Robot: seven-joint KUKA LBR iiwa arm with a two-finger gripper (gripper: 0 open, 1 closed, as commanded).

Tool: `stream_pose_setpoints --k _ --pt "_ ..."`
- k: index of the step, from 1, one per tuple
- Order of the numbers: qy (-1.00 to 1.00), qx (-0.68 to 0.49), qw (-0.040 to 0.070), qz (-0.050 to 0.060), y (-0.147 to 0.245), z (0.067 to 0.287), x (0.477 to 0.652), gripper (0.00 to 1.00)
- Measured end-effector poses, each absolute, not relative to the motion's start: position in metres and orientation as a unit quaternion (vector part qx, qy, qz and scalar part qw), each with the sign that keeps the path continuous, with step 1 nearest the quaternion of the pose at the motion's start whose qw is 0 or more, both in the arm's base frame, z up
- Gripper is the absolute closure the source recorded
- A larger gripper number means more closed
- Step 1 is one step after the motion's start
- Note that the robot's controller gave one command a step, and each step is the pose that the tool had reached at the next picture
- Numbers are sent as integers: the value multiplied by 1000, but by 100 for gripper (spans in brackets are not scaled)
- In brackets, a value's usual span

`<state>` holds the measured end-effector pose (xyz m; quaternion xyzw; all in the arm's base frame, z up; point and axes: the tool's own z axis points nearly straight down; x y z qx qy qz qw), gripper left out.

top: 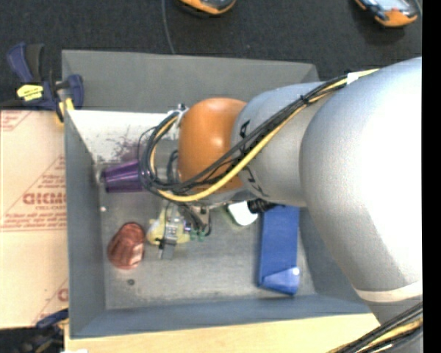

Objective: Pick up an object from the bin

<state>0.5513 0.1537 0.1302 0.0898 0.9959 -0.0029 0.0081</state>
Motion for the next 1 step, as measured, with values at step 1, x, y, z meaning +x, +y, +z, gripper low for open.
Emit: stream_pose_setpoints --k 1 --pt "999 42 13 -2 108 74 596 100"
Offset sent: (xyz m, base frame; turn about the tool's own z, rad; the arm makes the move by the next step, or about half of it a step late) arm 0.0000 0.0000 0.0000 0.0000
